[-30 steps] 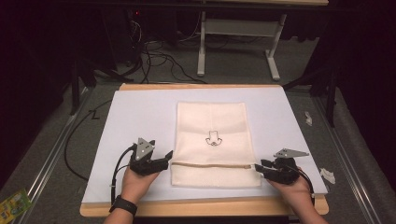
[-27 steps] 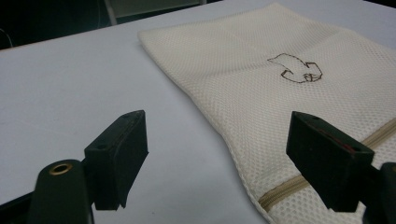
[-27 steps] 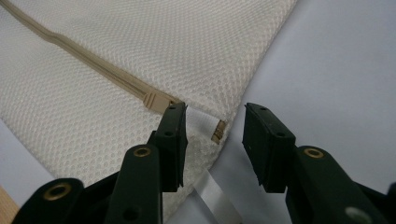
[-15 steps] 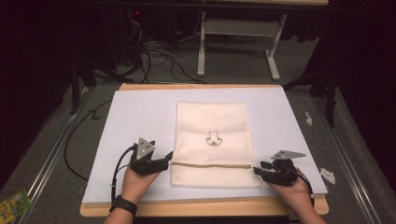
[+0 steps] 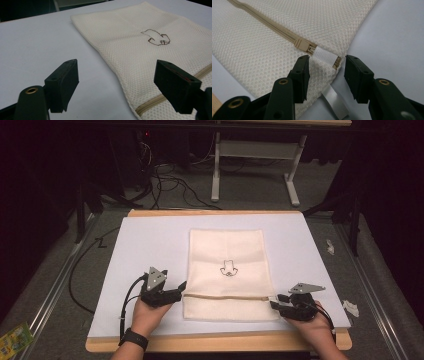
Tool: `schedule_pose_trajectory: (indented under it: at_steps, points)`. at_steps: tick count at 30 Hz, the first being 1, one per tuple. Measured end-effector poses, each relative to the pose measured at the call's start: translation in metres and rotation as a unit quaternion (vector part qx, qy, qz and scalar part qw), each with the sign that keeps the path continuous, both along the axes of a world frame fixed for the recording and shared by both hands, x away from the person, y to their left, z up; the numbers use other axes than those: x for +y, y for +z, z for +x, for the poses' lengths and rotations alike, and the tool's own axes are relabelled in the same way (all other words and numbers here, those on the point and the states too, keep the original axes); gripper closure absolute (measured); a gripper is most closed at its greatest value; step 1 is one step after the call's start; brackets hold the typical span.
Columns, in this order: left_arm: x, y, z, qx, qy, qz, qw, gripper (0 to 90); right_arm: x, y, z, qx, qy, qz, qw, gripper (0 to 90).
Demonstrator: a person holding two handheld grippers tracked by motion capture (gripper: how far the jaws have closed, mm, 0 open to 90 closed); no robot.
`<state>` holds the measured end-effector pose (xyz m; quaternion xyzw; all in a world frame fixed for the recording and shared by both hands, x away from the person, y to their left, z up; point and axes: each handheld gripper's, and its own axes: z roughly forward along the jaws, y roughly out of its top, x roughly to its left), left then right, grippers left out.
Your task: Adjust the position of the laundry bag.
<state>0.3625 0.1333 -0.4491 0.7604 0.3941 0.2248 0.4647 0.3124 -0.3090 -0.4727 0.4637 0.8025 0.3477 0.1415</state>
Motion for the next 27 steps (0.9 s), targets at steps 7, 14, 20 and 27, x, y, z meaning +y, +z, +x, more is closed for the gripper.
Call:
schedule_pose_trajectory:
  at_steps: [7, 14, 20, 27]
  points:
    - [-0.0007, 0.0003, 0.0009, 0.001, -0.001, -0.002, 1.0000, 20.5, 0.0010, 0.0003, -0.0024, -0.004, 0.003, -0.014, 0.9999, 70.8]
    - [-0.0004, 0.0032, 0.0012, -0.002, 0.000, -0.009, 1.0000, 20.5, -0.0019, 0.0003, -0.0021, -0.003, 0.003, -0.003, 1.0000, 85.1]
    - [-0.0004, 0.0031, 0.0012, -0.001, -0.001, -0.006, 1.0000, 20.5, -0.0001, 0.0017, -0.0023, -0.006, 0.007, -0.007, 0.9999, 86.6]
    - [-0.0005, 0.0026, 0.0016, -0.001, -0.003, -0.007, 1.0000, 20.9, -0.0002, 0.0045, -0.0023, -0.012, 0.007, -0.002, 0.9999, 87.0]
